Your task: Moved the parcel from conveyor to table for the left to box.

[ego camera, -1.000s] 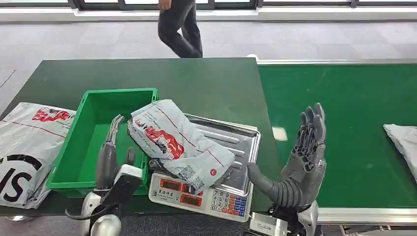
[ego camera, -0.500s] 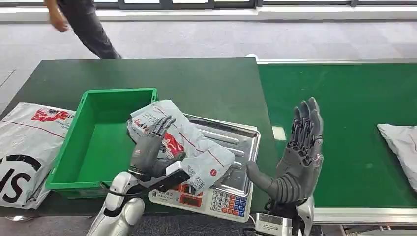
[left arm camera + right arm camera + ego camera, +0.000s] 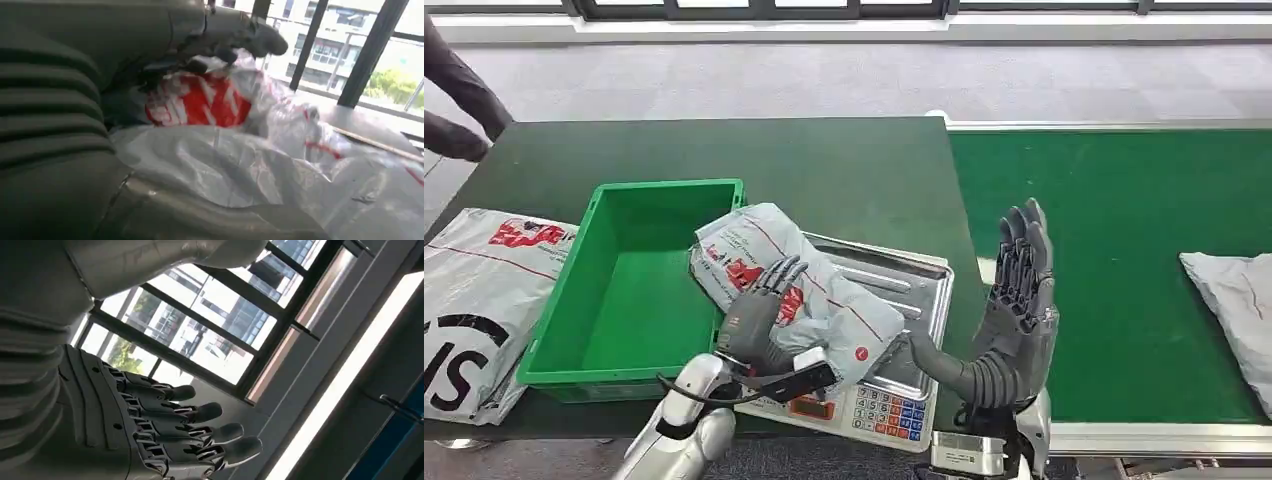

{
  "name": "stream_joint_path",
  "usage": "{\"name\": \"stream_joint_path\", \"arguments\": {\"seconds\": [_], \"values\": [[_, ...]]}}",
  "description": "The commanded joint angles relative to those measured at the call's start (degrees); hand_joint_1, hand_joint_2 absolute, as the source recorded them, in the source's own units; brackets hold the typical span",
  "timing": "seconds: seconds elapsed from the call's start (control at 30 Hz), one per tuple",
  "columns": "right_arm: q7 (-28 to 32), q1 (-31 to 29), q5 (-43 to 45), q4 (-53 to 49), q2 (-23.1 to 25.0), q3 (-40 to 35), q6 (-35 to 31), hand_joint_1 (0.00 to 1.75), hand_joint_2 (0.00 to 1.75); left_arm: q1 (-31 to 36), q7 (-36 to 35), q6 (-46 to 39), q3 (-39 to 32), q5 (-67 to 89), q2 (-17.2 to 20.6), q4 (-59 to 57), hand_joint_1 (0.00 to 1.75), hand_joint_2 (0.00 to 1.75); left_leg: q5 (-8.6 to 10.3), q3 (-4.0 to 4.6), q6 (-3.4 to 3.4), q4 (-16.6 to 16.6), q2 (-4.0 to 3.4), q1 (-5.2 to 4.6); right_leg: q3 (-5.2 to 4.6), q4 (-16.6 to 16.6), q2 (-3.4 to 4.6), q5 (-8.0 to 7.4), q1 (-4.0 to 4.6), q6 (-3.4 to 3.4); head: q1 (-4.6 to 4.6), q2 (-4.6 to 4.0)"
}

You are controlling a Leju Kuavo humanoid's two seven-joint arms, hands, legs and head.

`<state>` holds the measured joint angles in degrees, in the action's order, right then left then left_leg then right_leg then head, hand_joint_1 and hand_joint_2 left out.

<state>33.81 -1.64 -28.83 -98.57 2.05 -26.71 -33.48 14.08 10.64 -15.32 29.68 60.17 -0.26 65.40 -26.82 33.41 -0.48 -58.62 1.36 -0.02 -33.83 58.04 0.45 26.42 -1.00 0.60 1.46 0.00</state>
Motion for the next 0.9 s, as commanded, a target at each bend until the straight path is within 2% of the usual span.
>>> {"name": "stream_joint_path", "arguments": {"seconds": [0.03,0.53,0.77,0.8,0.9], "values": [[0.0,-3.0,0.5,4.7,0.3,-1.5,0.4,0.0,1.75,3.1,-0.1,1.2,4.9,0.5,1.0,-8.3,0.0,1.75,0.05,-0.1,-0.03,0.1,-0.16,0.03,0.08,-0.1,0.03,-0.08,0.05,-0.06,0.0,0.0],[0.0,-2.9,0.5,4.6,0.3,-1.5,0.4,0.0,1.75,3.2,-0.1,1.3,5.0,0.5,1.0,-8.4,0.0,1.75,0.08,-0.19,-0.04,0.2,-0.23,0.05,0.17,-0.2,0.07,-0.12,0.07,-0.08,0.0,0.0],[-0.3,-3.4,0.3,4.5,1.1,-0.9,1.8,0.0,1.75,6.7,0.5,1.2,7.4,1.6,0.5,-12.6,0.0,1.75,0.14,-0.19,-0.03,0.2,-0.16,0.04,0.2,-0.2,-0.03,-0.15,0.06,-0.08,0.0,0.0],[-0.4,-4.1,0.3,4.9,1.3,-0.8,2.1,0.0,1.75,7.2,0.4,0.8,7.3,1.4,0.6,-12.7,1.75,1.75,0.13,-0.19,-0.02,0.2,-0.16,0.04,0.21,-0.2,0.0,-0.13,0.06,-0.07,0.0,0.0],[-0.6,-6.0,0.5,6.4,2.0,-0.9,2.4,0.0,1.75,8.9,0.5,1.9,7.9,1.3,0.6,-13.9,1.75,1.75,0.14,-0.15,0.0,0.1,-0.19,0.04,0.18,-0.1,0.05,-0.15,0.05,-0.06,0.0,0.0]]}}
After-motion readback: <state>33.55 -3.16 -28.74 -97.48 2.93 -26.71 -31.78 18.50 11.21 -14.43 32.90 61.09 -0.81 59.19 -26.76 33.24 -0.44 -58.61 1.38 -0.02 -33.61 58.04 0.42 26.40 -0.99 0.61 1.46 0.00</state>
